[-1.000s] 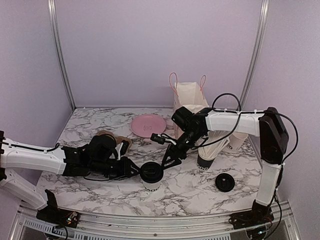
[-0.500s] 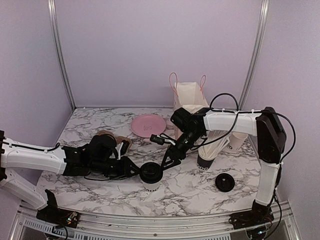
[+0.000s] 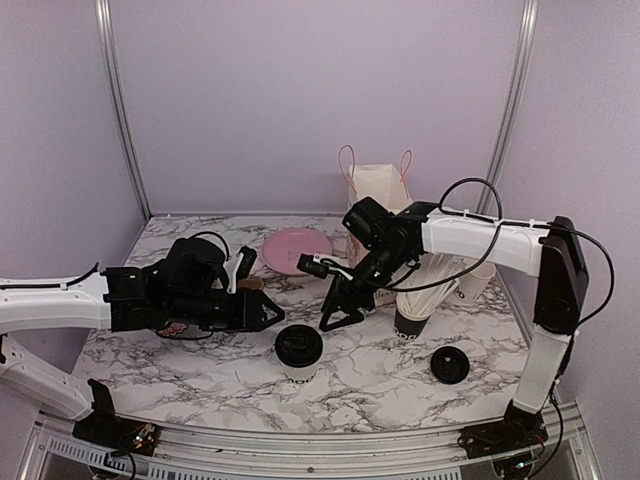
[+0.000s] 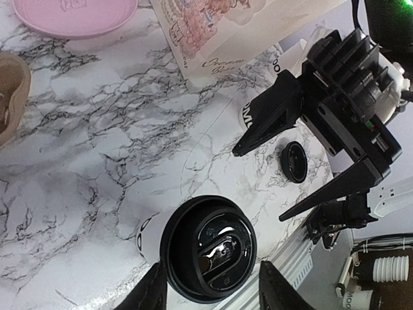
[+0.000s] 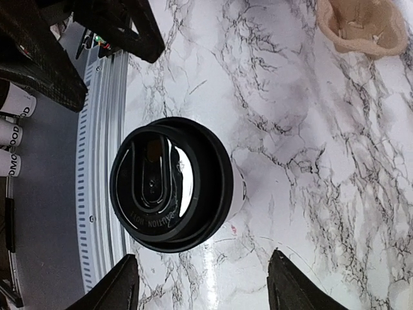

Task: Pack the takeout coffee

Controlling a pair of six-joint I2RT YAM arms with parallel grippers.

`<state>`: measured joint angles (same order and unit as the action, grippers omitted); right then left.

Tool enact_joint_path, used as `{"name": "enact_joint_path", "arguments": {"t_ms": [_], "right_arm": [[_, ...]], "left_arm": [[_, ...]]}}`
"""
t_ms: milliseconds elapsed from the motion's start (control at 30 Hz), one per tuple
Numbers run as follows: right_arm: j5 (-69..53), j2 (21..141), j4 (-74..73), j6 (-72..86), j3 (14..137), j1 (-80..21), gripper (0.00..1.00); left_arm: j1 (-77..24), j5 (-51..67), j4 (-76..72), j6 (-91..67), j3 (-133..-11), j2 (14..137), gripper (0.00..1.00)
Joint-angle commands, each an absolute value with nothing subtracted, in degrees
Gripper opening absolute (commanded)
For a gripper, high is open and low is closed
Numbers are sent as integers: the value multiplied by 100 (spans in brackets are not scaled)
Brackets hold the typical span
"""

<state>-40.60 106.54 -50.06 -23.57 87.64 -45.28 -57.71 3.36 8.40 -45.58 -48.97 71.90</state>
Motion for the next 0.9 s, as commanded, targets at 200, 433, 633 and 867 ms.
{"name": "enact_joint_path", "arguments": {"t_ms": [200,433,633,867], "right_arm": [[-3674,10579,-4985,-2547,9114,-4554,67],[-3939,11193,-5037,-2298,9641,-4524,66],[-4133,11498,-5159,-2345,9842,-4617,67],[-4298,11612,-5142,-2329,9769,-4641,66]], "left_arm": [[-6003,169,1427,-5027,-4641,6839,62],[-6269,555,931,-5354,-4180,6725,62],[-6387,665,369,-5383,-4036,7010,62],[-6398,809,56,-5325,-4092,7401,62]]}}
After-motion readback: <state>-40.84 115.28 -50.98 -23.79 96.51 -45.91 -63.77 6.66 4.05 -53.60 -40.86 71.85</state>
